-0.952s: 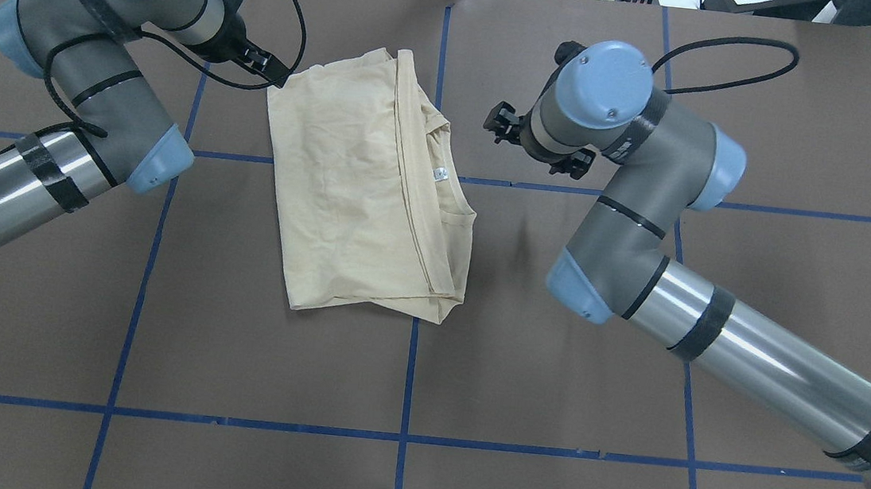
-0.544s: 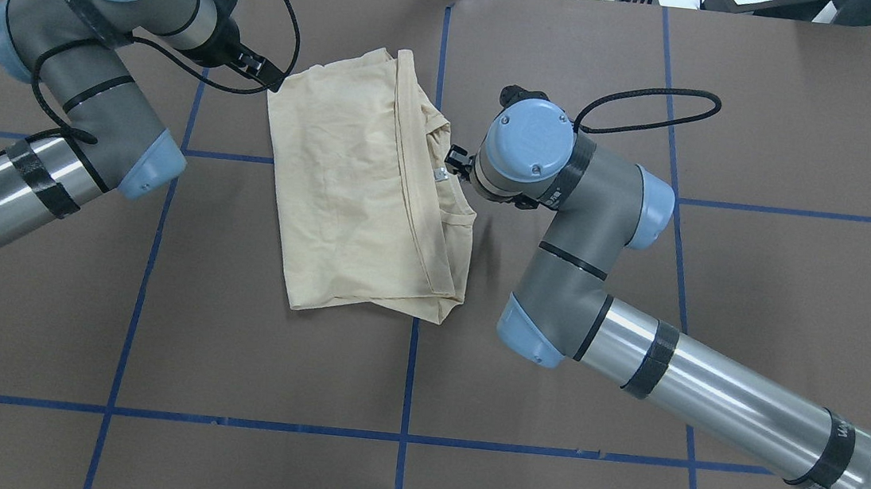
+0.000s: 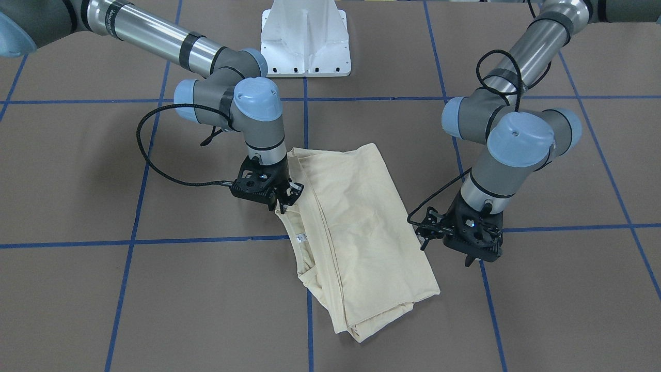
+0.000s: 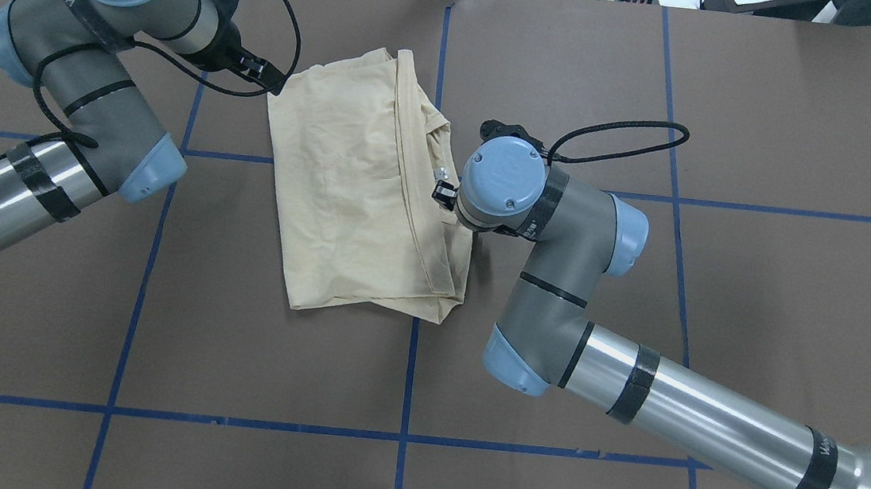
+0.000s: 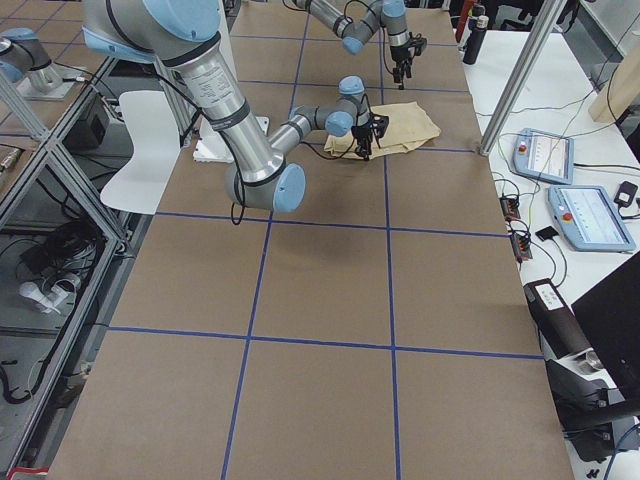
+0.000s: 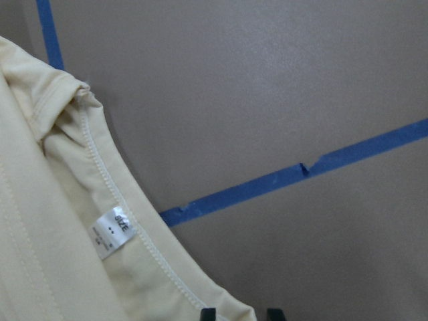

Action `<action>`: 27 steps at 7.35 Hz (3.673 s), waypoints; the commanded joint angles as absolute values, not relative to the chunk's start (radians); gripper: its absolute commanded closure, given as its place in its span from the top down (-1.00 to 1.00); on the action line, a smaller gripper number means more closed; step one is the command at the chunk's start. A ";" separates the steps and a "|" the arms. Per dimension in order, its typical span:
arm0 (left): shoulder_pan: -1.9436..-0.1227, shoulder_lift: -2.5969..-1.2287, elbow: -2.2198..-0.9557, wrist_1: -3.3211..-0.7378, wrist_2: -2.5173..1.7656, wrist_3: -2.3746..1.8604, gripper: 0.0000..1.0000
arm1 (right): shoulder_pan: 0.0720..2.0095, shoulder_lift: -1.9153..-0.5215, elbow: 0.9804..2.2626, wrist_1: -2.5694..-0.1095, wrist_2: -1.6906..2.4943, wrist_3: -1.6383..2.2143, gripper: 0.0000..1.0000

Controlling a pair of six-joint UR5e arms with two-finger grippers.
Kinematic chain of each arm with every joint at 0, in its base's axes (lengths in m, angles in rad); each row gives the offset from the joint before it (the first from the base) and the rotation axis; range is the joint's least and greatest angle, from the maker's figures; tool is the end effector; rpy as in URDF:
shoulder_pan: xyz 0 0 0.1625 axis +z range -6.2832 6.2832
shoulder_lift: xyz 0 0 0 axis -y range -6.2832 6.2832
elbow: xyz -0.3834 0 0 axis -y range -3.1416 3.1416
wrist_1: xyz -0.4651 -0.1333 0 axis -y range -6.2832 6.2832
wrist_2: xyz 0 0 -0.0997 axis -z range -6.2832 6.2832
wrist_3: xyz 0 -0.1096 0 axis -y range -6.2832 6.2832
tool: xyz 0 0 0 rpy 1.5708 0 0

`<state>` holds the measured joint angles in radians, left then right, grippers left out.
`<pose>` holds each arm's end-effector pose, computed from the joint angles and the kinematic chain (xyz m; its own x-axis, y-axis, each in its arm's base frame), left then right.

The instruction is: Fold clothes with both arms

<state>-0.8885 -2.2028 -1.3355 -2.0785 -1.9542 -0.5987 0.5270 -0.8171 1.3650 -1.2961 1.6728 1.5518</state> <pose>0.4309 -0.6768 0.2766 0.6611 0.4012 -0.6340 -0.0208 0.8545 0.5190 -0.6362 -0.5115 0.2009 0.5962 0.3251 0.7341 -0.4246 0.9037 -0.0553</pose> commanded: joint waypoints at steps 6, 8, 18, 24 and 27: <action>-0.887 -2.203 -1.336 -2.079 -1.954 -0.600 1.00 | 0.537 -0.814 1.373 -1.295 1.683 1.574 -1.00; -0.887 -2.203 -1.336 -2.079 -1.954 -0.600 1.00 | 0.522 -0.975 1.605 -1.359 1.681 1.589 -1.00; -0.884 -2.171 -1.391 -2.075 -1.979 -0.600 1.00 | 0.503 -0.775 1.450 -1.528 1.623 1.510 1.00; -0.876 -2.171 -1.390 -2.075 -1.977 -0.600 1.00 | 0.500 -0.729 1.347 -1.604 1.643 1.292 1.00; -0.876 -2.171 -1.388 -2.077 -1.977 -0.600 1.00 | 0.520 -0.748 1.400 -1.750 1.644 1.114 1.00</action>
